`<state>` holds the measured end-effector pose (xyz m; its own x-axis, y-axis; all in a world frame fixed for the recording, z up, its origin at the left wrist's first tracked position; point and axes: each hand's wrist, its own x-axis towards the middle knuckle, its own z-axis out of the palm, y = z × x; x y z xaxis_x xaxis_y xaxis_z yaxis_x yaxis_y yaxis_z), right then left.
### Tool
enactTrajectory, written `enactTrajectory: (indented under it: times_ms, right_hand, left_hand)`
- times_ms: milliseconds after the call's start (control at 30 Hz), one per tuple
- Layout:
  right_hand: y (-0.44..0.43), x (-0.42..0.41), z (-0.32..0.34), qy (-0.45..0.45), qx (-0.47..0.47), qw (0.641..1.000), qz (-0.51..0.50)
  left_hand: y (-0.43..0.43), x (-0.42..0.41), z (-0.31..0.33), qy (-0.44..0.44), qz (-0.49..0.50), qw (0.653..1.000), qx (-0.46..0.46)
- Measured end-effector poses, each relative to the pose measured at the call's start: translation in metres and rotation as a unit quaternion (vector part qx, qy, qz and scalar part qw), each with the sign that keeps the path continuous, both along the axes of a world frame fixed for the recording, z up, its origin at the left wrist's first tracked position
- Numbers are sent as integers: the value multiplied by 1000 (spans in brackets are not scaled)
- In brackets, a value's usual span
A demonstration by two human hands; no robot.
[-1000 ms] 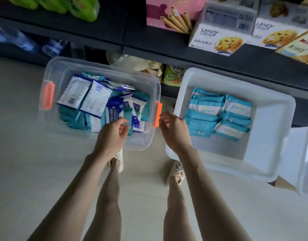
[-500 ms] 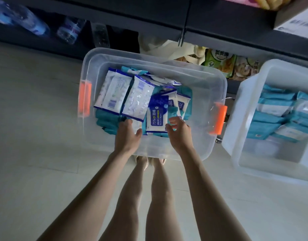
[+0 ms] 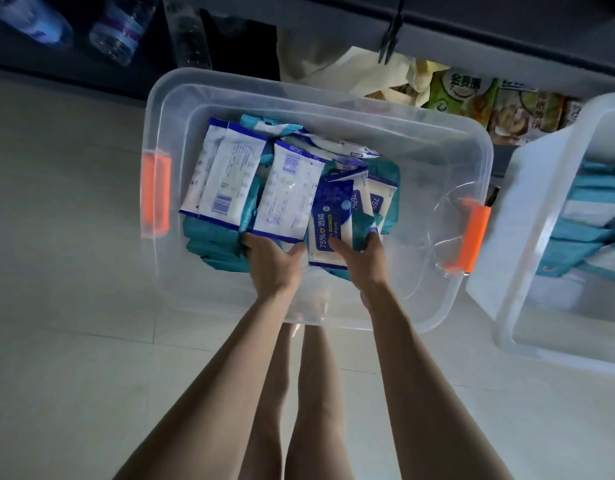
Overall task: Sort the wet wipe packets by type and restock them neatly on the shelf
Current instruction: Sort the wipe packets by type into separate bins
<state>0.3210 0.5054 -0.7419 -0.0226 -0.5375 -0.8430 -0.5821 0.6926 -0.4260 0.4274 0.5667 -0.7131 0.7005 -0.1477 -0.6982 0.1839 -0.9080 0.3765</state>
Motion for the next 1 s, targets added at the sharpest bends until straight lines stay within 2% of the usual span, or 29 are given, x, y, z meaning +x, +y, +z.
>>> enactTrajectory:
  times_ms: [133,267,367,467,567,667,733,767,833,900,1000]
  right_hand:
    - [-5,0,6,-23,-14,999,-22]
    - [-9,-6,16,-63,-45,997,-6]
    - [-13,-7,26,-14,-86,996,11]
    - [-15,-8,37,56,-95,993,50]
    - [-13,-10,50,76,-111,988,72]
    - [-10,-12,66,86,-172,979,69]
    - [-10,-9,80,12,-173,985,8]
    - [-9,-5,88,-50,-150,987,-26]
    - [-7,7,100,-149,-80,985,-31]
    - [-2,21,104,-196,-8,980,-7]
    - [8,38,104,-230,71,970,-26]
  left_hand:
    - [0,-1,-6,77,32,997,2]
    - [1,2,4,90,-4,995,-30]
    - [6,5,19,67,-26,995,-72]
    - [19,7,34,20,-59,995,-78]
    - [26,10,48,-13,-47,995,-93]
    - [29,11,59,-83,-41,991,-93]
    - [31,11,69,-96,-33,988,-119]
    - [32,12,74,-85,-25,986,-138]
    - [32,12,81,-47,-3,981,-187]
    - [29,12,87,12,12,974,-224]
    - [24,12,91,116,38,961,-247]
